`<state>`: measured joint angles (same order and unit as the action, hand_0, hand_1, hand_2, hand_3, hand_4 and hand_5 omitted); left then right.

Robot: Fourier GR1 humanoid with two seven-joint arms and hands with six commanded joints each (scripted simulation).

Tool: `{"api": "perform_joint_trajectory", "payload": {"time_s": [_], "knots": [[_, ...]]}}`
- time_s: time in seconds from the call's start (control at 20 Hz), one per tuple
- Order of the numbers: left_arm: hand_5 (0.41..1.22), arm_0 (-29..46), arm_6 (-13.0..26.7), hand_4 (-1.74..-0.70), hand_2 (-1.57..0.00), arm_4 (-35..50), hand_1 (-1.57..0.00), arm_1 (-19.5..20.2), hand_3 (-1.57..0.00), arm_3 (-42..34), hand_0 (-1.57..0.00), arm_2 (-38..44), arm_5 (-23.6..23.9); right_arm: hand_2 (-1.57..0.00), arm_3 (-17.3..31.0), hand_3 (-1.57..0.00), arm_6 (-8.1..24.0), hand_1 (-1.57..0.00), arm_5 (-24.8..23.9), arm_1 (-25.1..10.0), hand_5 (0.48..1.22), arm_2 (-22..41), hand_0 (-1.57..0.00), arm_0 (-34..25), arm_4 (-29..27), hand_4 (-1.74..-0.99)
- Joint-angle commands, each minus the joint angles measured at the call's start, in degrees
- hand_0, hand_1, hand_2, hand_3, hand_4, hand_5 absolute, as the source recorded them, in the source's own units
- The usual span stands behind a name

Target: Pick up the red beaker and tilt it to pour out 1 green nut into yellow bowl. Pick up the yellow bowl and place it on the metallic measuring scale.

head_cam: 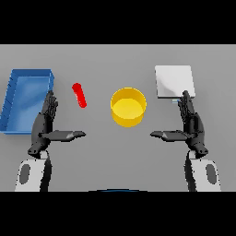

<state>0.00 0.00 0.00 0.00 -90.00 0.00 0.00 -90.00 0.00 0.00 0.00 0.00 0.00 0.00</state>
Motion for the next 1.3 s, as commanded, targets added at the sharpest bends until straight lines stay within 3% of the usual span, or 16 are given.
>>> {"api": "perform_joint_trajectory", "payload": {"time_s": [0.0, 0.25, 0.3, 0.35, 0.45, 0.75, 1.25], "knots": [[0.599, 0.0, 0.0, -1.15, 0.00, 0.1, 0.00, 0.0, 0.00, 0.0, 0.00, 0.0, 0.0, 0.00, 0.1, 0.00, 0.1, 0.00, 0.0, 0.0, 0.599, -0.1, 0.00, -0.1, -0.1, -1.167], [0.599, -0.6, 0.4, -1.15, 0.00, 0.2, 0.00, 0.4, 0.00, 0.9, 0.00, 0.5, -0.1, 0.00, 0.3, 0.00, -0.2, 0.00, 0.3, -0.5, 0.599, -0.4, 0.00, -0.6, -0.4, -1.167], [0.599, 1.2, -0.6, -1.15, 0.00, -2.0, 0.00, 1.8, 0.00, -1.3, 0.00, -1.4, -0.8, 0.00, -1.4, 0.00, -4.0, 0.00, -1.8, -2.9, 0.599, 1.7, 0.00, 1.1, 6.2, -1.167], [0.599, 2.7, -0.9, -1.16, 0.00, -3.8, 0.00, 2.5, 0.00, -3.4, 0.00, -2.8, -0.9, 0.00, -2.5, 0.00, -5.5, 0.00, -3.3, -3.8, 0.595, 3.4, 0.00, 2.2, 10.4, -1.163], [0.599, 3.8, 0.7, -1.16, 0.00, -4.9, 0.00, 3.6, 0.00, -5.6, 0.00, -3.7, -1.1, 0.00, -4.0, 0.00, -5.5, 0.00, -4.9, -4.1, 0.591, 5.6, 0.00, 3.9, 15.0, -1.160], [0.602, 4.0, 3.4, -1.16, 0.00, -7.3, 0.00, 4.4, 0.00, -7.0, 0.00, -5.7, -1.6, 0.00, -6.1, 0.00, -4.6, 0.00, -3.9, -4.2, 0.603, 5.6, 0.00, 4.9, 14.1, -1.199], [0.650, -10.3, -1.0, -1.25, 0.00, -10.4, 0.00, 2.7, 0.00, 13.0, 0.00, -3.4, 1.0, 0.00, -5.8, 0.00, -6.1, 0.00, -2.4, -4.0, 0.634, 5.6, 0.00, 4.9, 12.4, -1.280]]}}
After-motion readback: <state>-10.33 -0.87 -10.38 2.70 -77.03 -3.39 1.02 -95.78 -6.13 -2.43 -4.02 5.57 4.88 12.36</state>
